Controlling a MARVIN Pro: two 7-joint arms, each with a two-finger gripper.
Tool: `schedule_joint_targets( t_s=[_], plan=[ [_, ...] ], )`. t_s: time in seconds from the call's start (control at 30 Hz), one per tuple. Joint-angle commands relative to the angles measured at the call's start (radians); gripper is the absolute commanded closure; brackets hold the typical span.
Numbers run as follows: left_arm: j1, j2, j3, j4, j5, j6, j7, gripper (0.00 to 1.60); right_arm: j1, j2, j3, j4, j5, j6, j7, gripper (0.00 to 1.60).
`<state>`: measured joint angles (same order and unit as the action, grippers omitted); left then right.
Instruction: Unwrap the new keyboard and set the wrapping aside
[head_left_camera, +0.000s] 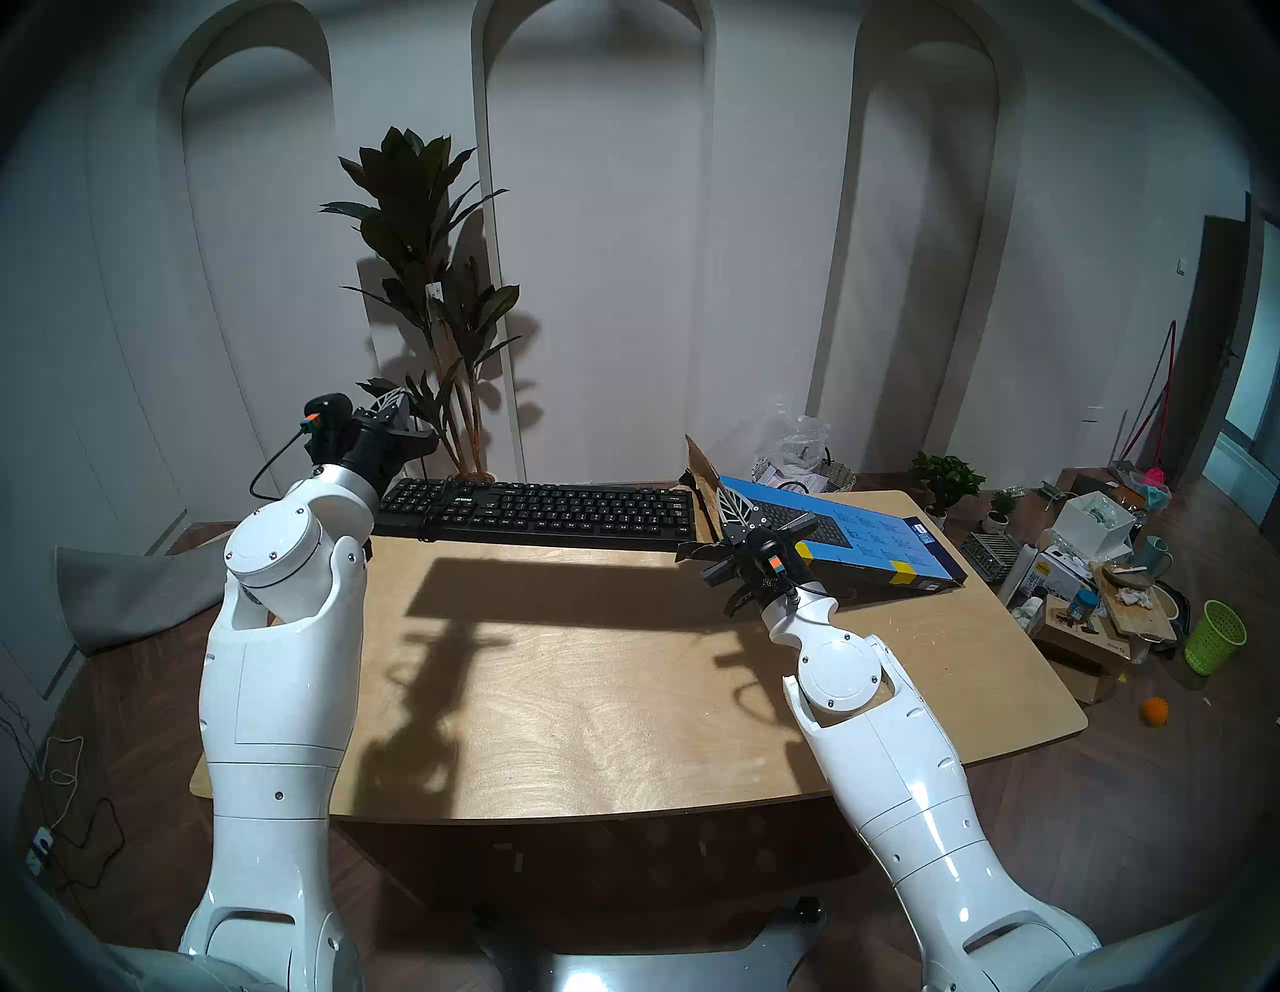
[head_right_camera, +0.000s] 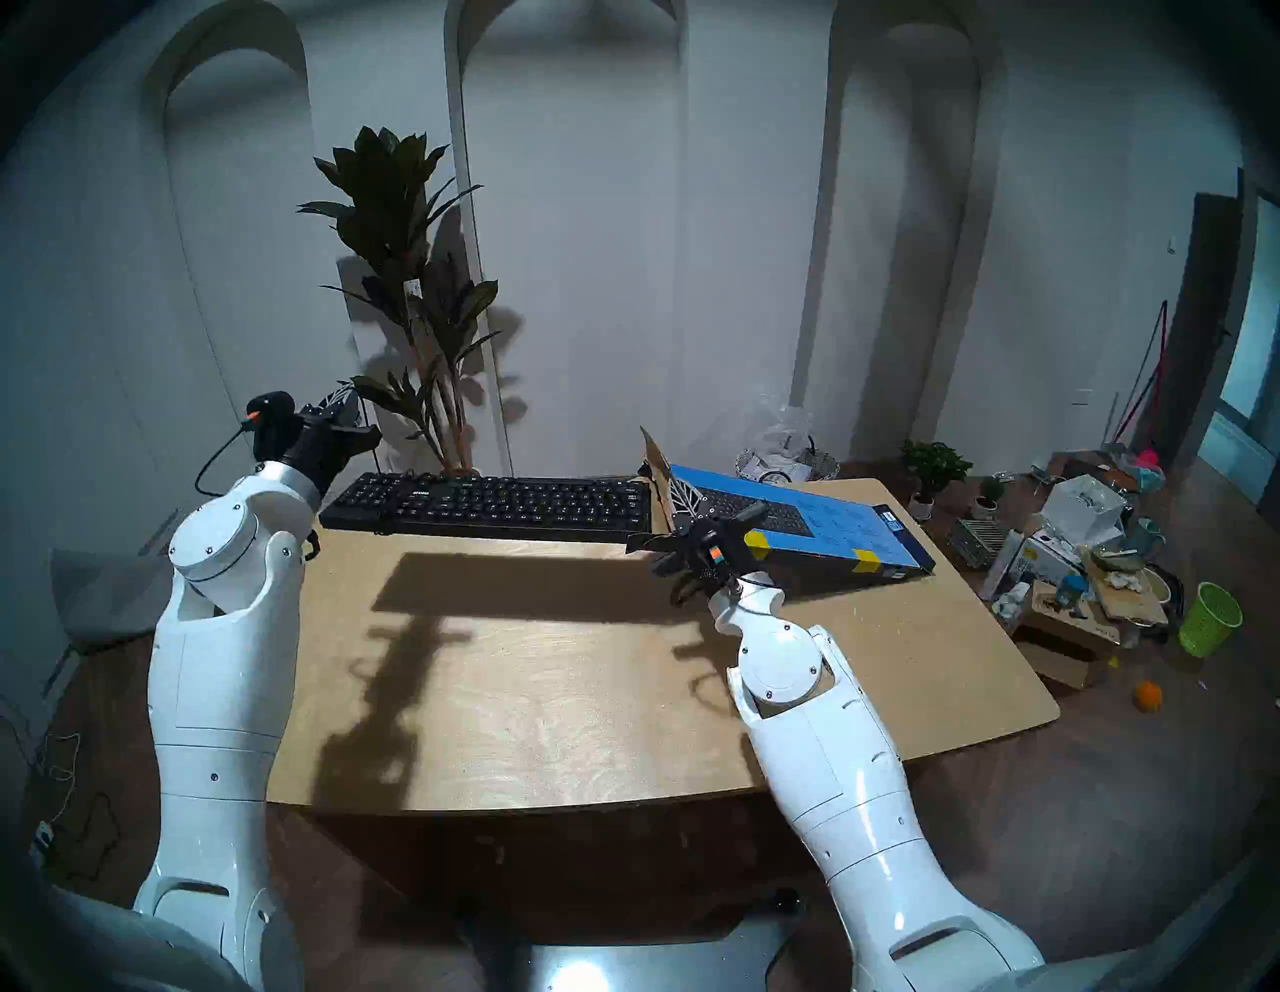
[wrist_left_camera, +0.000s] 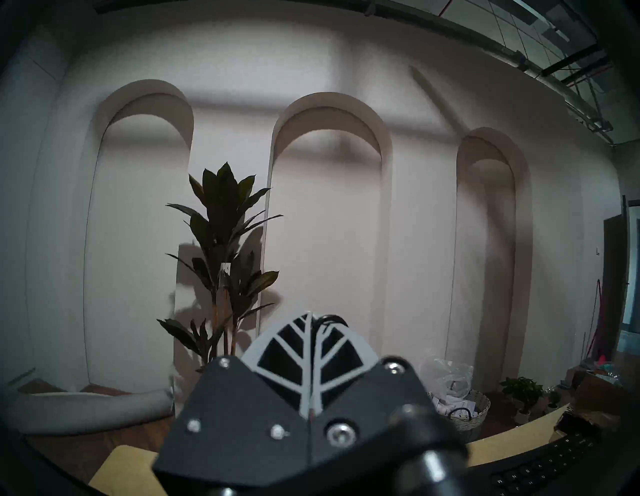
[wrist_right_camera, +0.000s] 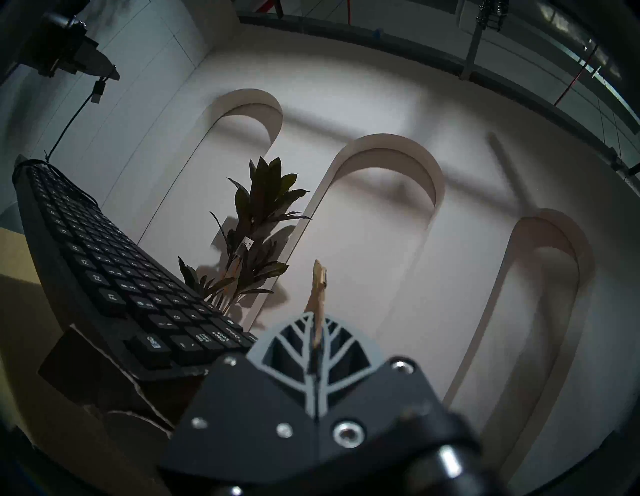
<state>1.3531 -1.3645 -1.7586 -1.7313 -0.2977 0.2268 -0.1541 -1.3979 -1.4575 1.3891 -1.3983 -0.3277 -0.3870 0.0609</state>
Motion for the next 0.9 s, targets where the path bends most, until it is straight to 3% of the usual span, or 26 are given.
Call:
schedule_joint_targets(
  t_s=[0.0, 0.07, 0.4, 0.87],
  plan=[
    [0.002, -0.012, 0.003, -0.015, -0.005, -0.036, -0.007, 1.60, -0.028, 0.008, -0.019, -0.045, 0.001, 0.042, 0.040, 1.60],
    [0.003, -0.012, 0.003, -0.009, -0.006, -0.035, -0.006, 1.60, -0.031, 0.008, -0.039, -0.024, 0.001, 0.065, 0.074, 1.60],
    [-0.003, -0.011, -0.004, 0.000, -0.007, -0.039, -0.007, 1.60, 0.001, -0.020, -0.103, 0.054, -0.062, 0.052, 0.068, 1.60],
    [0.015, -0.012, -0.016, 0.025, -0.008, -0.053, -0.009, 1.60, 0.047, 0.030, -0.059, 0.097, -0.090, 0.041, 0.060, 1.60]
  ],
)
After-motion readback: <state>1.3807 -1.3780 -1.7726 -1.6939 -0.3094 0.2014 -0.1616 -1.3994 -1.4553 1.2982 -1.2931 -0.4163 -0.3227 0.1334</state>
